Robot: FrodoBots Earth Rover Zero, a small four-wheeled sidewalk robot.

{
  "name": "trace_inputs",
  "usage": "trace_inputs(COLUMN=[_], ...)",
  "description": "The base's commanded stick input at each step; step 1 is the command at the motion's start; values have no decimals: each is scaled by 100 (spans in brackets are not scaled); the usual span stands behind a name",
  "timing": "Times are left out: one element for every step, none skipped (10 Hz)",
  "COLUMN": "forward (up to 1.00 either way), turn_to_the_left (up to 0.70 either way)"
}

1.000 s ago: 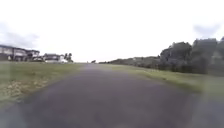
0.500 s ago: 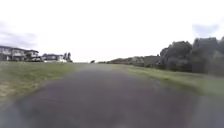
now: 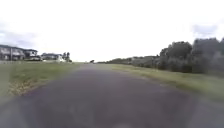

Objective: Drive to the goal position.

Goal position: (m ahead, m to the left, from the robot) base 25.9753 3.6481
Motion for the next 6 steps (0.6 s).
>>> trace_inputs(forward=[70, 70, 70, 70, 70, 70], turn_to_the_left=[0, 0, 0, 0, 0, 0])
